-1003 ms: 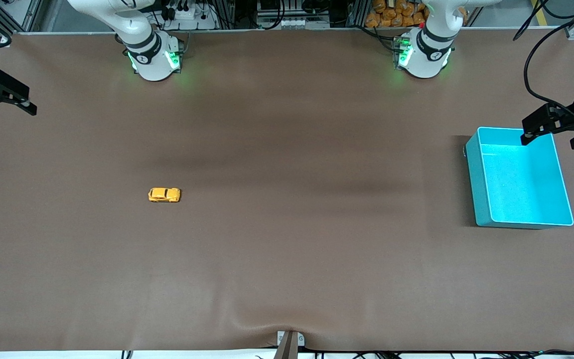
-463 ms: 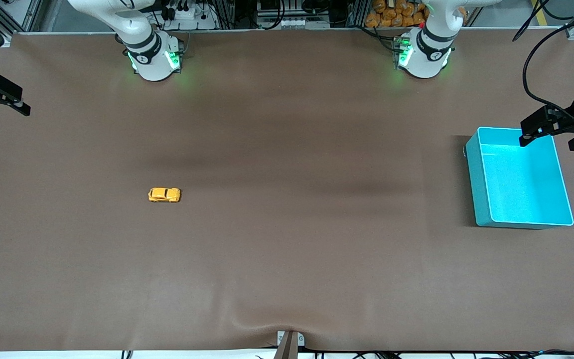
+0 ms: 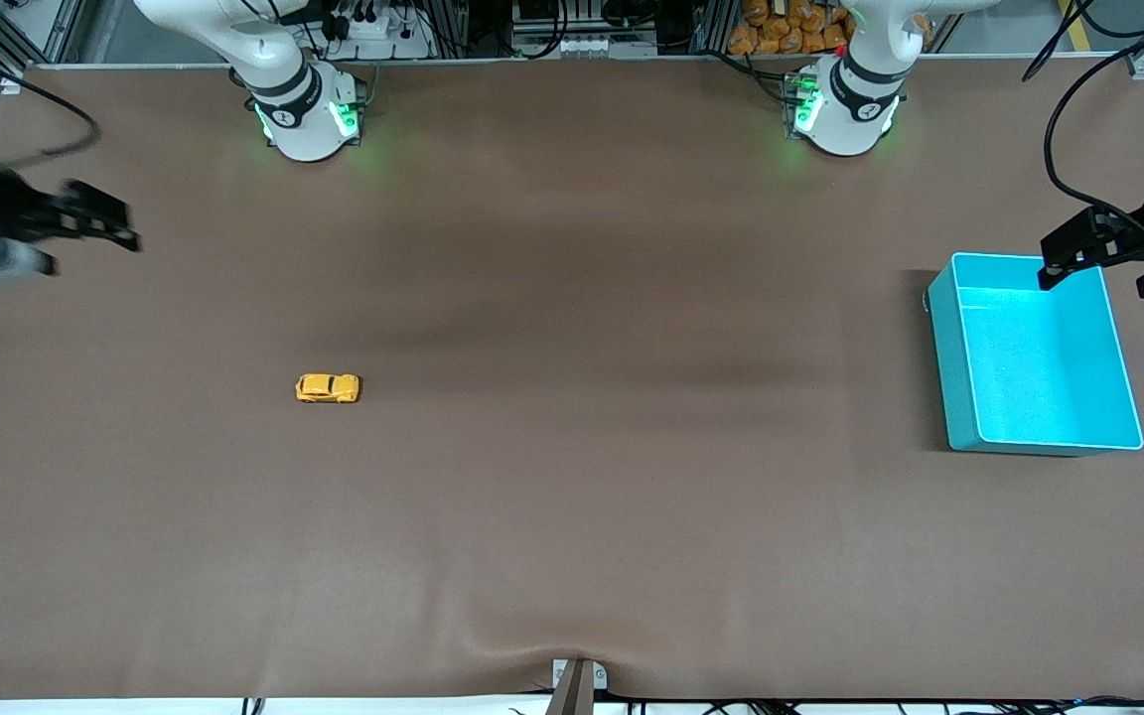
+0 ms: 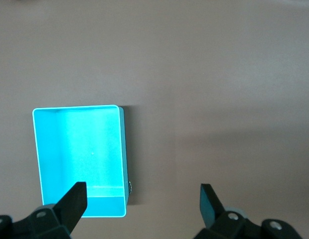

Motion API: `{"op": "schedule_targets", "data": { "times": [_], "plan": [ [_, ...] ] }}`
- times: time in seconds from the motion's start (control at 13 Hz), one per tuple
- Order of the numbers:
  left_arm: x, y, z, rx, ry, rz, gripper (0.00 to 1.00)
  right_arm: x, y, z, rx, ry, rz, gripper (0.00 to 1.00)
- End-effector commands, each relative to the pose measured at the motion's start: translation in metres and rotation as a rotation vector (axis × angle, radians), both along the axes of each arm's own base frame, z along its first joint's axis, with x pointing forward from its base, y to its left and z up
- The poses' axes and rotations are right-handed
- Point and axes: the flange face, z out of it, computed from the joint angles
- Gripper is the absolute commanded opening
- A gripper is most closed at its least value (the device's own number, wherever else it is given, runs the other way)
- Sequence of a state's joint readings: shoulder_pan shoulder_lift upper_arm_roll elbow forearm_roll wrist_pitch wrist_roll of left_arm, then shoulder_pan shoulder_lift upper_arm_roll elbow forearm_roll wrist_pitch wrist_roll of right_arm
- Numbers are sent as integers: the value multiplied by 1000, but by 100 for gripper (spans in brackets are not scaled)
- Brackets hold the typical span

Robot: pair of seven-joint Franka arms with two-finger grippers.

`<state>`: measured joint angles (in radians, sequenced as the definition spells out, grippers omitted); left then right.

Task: Wind and store yellow beetle car
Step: 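Reach the right gripper down over the yellow beetle car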

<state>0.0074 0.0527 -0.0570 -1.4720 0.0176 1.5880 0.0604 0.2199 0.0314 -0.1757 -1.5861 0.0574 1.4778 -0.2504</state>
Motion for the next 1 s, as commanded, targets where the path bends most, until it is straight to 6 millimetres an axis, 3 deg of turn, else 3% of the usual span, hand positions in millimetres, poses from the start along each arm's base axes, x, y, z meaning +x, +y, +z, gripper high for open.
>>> {"op": "schedule_targets", "data": {
  "times": [0.0,0.08,0.23,0.39,0.62,0.93],
  "plan": [
    [-5,4,6,2,-4,-3,100,-5,34,-53,-18,14,158,100],
    [-5,6,6,16,-5,0,100,-8,49,-78,-57,8,217,100],
    [-5,7,6,22,-5,-2,100,-15,56,-124,-57,2,267,100],
    [-5,6,7,21,-6,-4,100,-26,77,-159,-64,-11,356,100],
    [-6,8,8,21,-8,-8,100,-32,83,-199,-74,-57,582,100],
    [-7,15,9,21,-9,10,100,-23,69,-258,-53,-50,833,100]
  ]
}}
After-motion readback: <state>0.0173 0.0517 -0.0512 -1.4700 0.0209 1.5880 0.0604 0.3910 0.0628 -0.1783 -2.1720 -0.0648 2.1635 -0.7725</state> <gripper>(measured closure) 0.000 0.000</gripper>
